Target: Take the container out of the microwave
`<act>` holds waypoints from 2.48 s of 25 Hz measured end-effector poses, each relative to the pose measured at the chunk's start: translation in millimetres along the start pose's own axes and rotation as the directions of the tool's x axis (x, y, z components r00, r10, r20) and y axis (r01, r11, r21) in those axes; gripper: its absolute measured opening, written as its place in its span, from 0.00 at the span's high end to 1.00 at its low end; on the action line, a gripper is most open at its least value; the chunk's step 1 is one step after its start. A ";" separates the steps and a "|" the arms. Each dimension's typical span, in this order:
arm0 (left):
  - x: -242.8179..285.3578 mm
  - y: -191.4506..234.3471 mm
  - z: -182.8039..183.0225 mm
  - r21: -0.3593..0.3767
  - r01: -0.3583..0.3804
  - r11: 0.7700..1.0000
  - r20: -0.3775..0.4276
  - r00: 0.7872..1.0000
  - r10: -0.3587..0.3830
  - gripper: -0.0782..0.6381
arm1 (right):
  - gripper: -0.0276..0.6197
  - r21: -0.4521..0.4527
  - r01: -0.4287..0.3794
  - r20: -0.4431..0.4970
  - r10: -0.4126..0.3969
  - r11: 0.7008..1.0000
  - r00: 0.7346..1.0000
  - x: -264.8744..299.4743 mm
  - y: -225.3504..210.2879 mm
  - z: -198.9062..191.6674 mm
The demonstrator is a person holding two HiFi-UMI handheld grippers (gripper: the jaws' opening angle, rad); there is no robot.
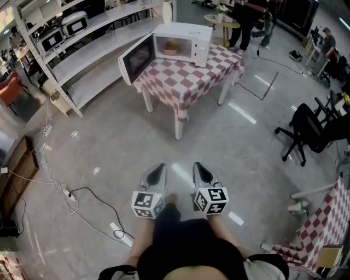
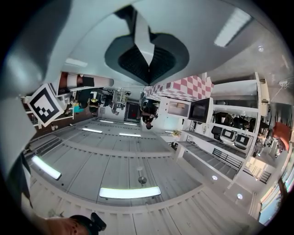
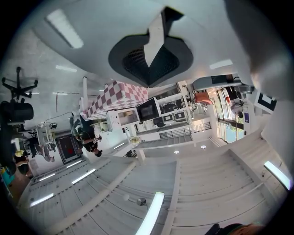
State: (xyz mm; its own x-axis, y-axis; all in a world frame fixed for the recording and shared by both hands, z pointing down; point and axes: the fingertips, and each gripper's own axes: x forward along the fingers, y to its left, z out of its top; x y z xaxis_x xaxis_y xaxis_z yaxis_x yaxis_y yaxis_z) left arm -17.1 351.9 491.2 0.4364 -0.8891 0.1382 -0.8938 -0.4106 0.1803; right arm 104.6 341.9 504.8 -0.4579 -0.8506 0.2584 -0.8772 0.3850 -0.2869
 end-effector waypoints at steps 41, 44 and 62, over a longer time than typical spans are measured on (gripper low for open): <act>91.0 102.8 15.1 -0.002 0.128 0.992 -0.024 0.992 -0.128 0.88 | 0.96 0.014 0.066 -0.025 -0.066 0.998 0.998 129.3 7.0 17.7; 89.8 105.6 13.4 -0.010 0.117 0.993 -0.028 0.993 -0.118 0.88 | 0.96 0.019 0.066 -0.029 -0.065 0.998 0.997 129.4 7.7 16.4; 92.6 104.3 3.2 -0.009 0.107 0.994 -0.061 0.992 -0.108 0.88 | 0.96 0.071 0.075 -0.042 -0.072 0.995 0.997 127.8 -6.0 6.0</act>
State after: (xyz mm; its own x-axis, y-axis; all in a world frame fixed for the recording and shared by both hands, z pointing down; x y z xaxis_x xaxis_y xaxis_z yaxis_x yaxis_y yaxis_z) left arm -70.3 226.1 519.8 0.5355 -0.8259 0.1768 -0.8409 -0.5018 0.2027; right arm 52.3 228.7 534.0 -0.3988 -0.8606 0.3167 -0.8966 0.2935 -0.3316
